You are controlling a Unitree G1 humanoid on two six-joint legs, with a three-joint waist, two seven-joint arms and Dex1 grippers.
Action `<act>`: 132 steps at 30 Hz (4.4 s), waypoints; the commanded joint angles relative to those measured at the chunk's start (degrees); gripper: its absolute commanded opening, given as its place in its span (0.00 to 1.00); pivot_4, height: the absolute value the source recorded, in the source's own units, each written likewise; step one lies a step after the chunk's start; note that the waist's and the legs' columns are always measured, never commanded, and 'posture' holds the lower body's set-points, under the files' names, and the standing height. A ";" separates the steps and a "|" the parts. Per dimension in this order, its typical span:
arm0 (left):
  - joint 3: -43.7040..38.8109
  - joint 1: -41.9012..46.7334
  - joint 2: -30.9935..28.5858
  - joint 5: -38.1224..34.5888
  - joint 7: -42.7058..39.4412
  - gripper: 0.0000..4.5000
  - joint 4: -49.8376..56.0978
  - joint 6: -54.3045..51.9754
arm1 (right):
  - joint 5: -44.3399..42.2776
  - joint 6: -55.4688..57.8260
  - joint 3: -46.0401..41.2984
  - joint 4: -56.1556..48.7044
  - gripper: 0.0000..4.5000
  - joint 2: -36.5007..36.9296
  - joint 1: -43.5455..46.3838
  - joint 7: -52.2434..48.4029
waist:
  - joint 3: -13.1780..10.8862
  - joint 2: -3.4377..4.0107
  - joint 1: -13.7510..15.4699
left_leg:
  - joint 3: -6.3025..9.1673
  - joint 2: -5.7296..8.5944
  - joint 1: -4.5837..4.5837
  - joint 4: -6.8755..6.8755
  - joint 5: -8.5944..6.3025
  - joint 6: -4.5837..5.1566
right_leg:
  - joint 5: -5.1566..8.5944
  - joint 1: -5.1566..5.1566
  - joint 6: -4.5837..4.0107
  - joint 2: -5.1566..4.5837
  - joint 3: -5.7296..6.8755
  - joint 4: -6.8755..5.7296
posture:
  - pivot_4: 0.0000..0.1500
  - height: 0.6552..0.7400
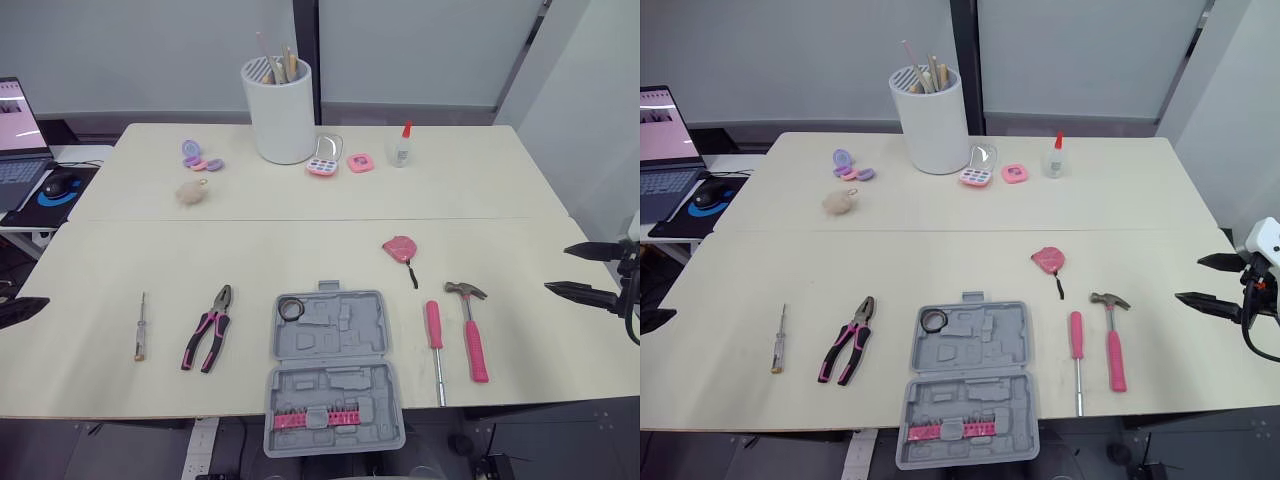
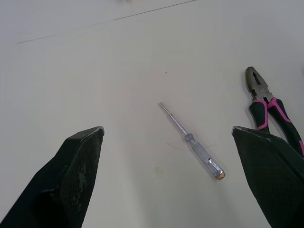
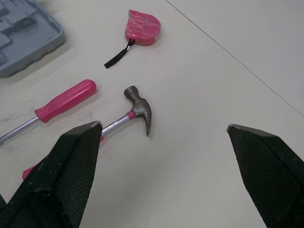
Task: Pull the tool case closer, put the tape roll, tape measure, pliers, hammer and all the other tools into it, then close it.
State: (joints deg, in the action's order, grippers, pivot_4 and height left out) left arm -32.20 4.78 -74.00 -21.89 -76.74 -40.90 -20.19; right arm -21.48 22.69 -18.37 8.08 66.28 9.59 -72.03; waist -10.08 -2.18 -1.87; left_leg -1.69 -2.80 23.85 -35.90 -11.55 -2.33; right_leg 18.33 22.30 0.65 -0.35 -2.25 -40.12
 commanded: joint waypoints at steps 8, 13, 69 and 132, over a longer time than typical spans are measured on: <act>2.67 6.42 9.00 -9.48 8.17 1.00 33.42 -11.33 | -1.15 2.35 2.64 -10.57 1.00 -10.55 3.19 9.90 | 0.03 -0.06 0.13 | 0.10 0.02 0.04 -0.08 0.00 0.00 | -0.03 -0.06 0.05 0.02 0.00 -0.05 | 1.00 1.00; 13.12 16.64 14.52 -13.02 11.67 1.00 47.42 -16.15 | 3.67 7.92 11.78 -15.91 1.00 -21.43 7.57 22.99 | 0.05 -0.09 0.02 | 0.08 0.05 0.07 -0.17 0.01 -0.01 | -0.12 -0.07 0.18 0.16 -0.10 -0.06 | 1.00 1.00; 35.42 21.68 32.70 -1.36 19.61 1.00 60.16 -4.99 | 19.20 -2.56 23.67 17.34 0.00 -48.88 19.55 44.46 | 0.06 -0.08 -0.02 | 0.10 0.09 0.04 -0.19 0.01 -0.01 | -0.13 -0.08 0.16 0.37 -0.17 -0.15 | 1.00 1.00; 36.13 3.59 23.49 -11.62 9.97 1.00 78.42 -9.22 | 0.63 0.23 24.30 -32.70 0.94 -14.88 -5.77 5.00 | 0.07 -0.10 0.10 | 0.20 0.09 0.03 -0.16 0.00 0.01 | 0.02 -0.20 0.50 0.55 -0.10 0.19 | 1.00 1.00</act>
State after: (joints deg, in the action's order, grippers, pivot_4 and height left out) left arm 4.28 9.09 -50.81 -34.80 -65.94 35.77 -33.05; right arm -25.98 34.43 2.83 -27.79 50.92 3.29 -62.84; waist -10.01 -2.28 -1.77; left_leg -1.50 -2.71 23.88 -36.07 -11.55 -2.32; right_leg 18.35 22.10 1.14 0.19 -2.36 -39.94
